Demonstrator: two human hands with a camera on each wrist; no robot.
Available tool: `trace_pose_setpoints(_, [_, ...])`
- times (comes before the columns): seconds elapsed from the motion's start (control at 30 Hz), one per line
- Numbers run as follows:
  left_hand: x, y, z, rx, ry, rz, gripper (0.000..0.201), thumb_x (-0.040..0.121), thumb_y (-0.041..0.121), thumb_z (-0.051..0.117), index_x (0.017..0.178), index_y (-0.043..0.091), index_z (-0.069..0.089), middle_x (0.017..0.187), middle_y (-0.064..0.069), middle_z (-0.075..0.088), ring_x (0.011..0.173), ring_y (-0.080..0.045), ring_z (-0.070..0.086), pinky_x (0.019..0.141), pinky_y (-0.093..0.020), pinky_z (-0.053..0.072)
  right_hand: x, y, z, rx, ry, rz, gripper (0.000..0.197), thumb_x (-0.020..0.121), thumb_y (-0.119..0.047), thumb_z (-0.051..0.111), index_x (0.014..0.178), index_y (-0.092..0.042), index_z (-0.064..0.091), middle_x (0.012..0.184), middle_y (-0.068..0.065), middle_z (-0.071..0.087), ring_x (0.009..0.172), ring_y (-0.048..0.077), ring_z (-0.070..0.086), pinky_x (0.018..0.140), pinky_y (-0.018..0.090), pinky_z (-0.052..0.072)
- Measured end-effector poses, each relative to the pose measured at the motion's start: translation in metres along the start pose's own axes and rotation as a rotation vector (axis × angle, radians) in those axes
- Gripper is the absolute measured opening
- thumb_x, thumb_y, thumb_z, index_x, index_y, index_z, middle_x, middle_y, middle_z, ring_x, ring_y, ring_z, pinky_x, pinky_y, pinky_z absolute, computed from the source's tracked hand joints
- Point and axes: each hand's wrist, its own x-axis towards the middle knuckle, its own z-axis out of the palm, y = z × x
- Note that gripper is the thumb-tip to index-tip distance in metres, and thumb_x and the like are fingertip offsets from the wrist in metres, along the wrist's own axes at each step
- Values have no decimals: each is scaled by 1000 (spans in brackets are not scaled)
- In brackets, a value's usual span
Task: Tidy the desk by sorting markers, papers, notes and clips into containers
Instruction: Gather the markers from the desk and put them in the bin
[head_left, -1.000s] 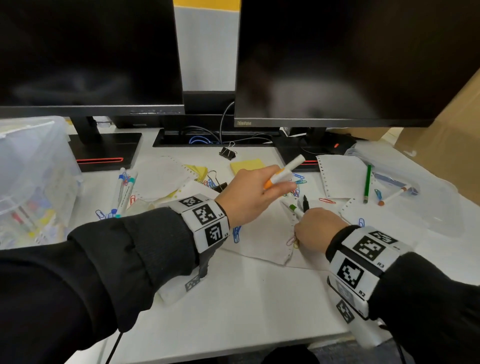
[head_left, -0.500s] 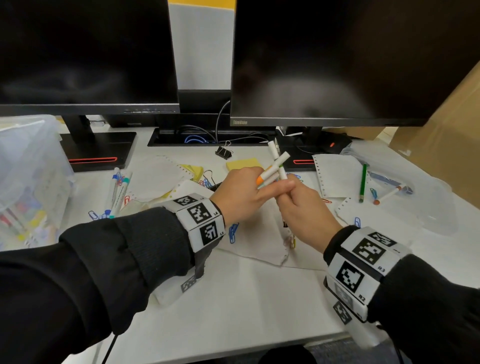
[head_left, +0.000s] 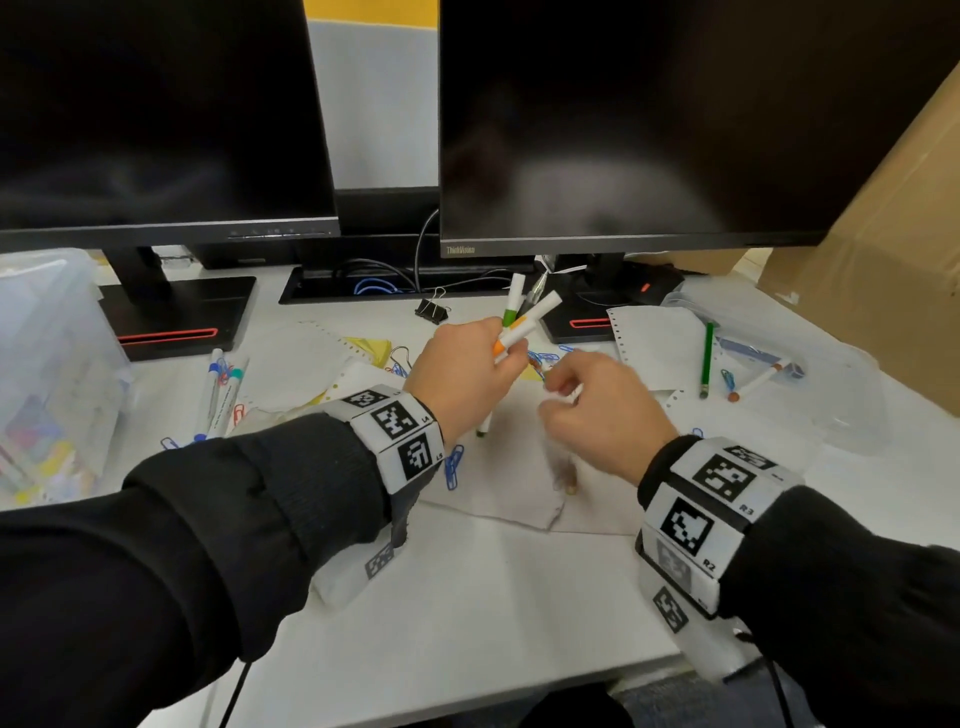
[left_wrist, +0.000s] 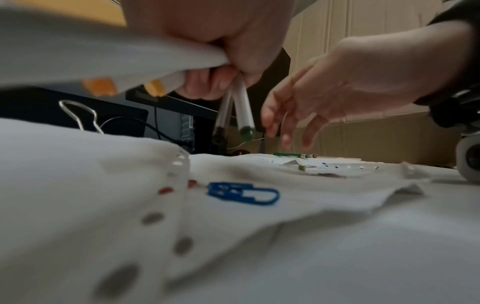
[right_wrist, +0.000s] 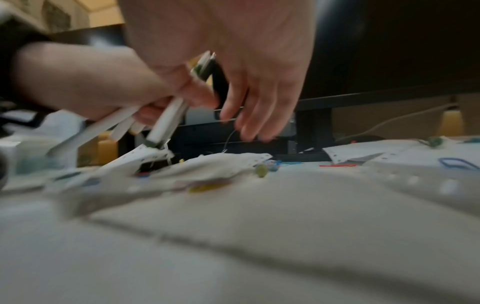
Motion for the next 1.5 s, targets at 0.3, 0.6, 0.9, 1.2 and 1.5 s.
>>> trace_pose_setpoints(0.3, [2, -2, 1, 91, -29, -23, 37, 94, 46, 40, 68, 20, 41, 66, 4, 35, 57, -12, 37, 47, -22, 27, 28, 74, -54, -423, 81, 384, 35, 90, -37, 48, 101, -3, 50, 95, 16, 50, 85, 29, 51, 71, 32, 43])
trace_pose_setpoints(0.6, [2, -3, 1, 54, -62, -61, 33, 93, 45, 42, 72, 20, 50, 58, 3, 43, 51, -14, 40, 47, -25, 32, 57, 115, -50, -504, 6, 617, 58, 88, -41, 50, 129, 0, 43, 133, 28, 43, 125, 40, 38, 101, 42, 35])
trace_pose_setpoints(0.9, [-1, 1, -1, -1, -47, -77, 39, 89, 34, 50, 53, 22, 39, 53, 3, 40, 50, -17, 40, 47, -25, 29, 60, 108, -48, -343, 63, 654, 52, 84, -14, 60, 126, 5, 35, 125, 25, 49, 114, 37, 51, 91, 40, 44])
trace_pose_setpoints(1.2, [-3, 5, -4, 6, -96, -100, 42, 88, 30, 51, 50, 22, 34, 52, 2, 36, 47, -15, 34, 47, -25, 26, 67, 107, -46, -358, -47, 580, 19, 89, -17, 51, 93, 2, 51, 88, 17, 53, 78, 29, 51, 61, 30, 38])
trace_pose_setpoints(1.5, [-1, 4, -3, -8, -103, -83, 39, 87, 30, 52, 52, 22, 37, 53, 2, 39, 48, -15, 37, 51, -25, 31, 67, 104, -49, -489, -89, 559, 26, 91, -10, 48, 107, 10, 53, 70, 12, 43, 79, 27, 46, 61, 29, 37])
